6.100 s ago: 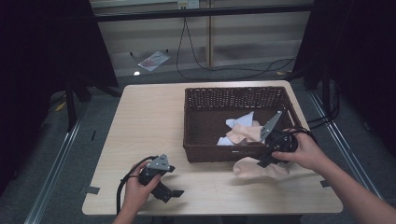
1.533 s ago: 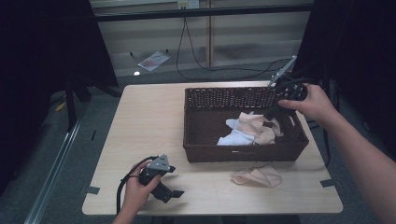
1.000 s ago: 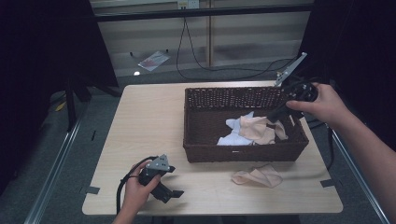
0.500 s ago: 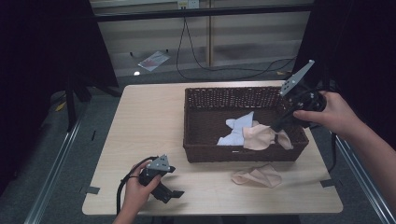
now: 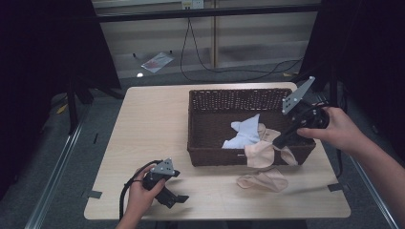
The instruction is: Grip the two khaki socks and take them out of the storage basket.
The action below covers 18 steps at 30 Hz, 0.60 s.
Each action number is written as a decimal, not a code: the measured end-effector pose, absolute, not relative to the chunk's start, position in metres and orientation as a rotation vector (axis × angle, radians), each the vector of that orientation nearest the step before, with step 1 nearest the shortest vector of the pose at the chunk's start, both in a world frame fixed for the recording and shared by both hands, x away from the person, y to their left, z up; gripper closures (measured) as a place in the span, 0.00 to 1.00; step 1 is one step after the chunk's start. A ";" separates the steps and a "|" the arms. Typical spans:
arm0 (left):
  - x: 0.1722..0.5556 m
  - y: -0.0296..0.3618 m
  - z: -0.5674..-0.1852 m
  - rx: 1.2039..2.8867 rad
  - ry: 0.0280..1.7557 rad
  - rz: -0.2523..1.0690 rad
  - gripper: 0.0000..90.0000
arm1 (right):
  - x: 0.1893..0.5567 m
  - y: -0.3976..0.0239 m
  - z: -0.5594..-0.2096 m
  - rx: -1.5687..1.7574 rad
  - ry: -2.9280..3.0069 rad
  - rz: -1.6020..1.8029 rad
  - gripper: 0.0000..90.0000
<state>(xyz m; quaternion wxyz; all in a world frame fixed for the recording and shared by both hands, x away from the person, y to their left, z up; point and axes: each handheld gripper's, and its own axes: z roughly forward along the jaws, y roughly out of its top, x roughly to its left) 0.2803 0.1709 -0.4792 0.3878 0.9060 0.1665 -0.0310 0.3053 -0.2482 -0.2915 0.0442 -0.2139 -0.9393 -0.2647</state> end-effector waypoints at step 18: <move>0.278 0.176 -0.478 2.314 0.431 -0.069 0.04 | 0.304 -0.229 -0.340 -0.622 -2.917 -0.683 0.99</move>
